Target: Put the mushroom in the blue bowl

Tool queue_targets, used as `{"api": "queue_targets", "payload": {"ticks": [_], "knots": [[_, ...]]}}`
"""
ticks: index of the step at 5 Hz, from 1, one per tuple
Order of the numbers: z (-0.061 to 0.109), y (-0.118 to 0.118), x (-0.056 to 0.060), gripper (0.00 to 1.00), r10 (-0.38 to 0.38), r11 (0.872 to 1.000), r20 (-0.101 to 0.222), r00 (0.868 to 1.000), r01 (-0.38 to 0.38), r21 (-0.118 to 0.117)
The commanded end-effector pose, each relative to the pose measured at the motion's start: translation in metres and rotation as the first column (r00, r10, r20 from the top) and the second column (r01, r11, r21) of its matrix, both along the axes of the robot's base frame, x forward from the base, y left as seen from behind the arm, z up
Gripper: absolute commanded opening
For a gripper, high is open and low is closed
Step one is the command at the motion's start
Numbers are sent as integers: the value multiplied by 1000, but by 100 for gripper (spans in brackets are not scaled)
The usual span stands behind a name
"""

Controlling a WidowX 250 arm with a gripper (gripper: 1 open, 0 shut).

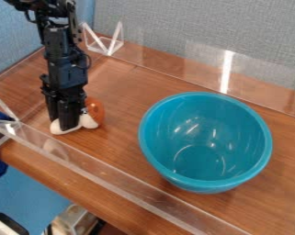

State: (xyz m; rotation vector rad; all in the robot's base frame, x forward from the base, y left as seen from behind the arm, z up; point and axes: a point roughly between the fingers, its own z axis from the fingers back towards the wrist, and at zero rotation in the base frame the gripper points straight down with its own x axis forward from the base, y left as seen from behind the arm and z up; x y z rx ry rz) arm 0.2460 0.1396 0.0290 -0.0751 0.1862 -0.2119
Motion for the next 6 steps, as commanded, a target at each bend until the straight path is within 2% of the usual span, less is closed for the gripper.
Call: {"api": "queue_targets", "payload": {"ticks": [1, 6], "knots": [[6, 5, 5, 0, -3, 1000, 37, 999, 2, 17], [-2, -20, 3, 0, -70, 997, 23, 997, 71, -21]]}}
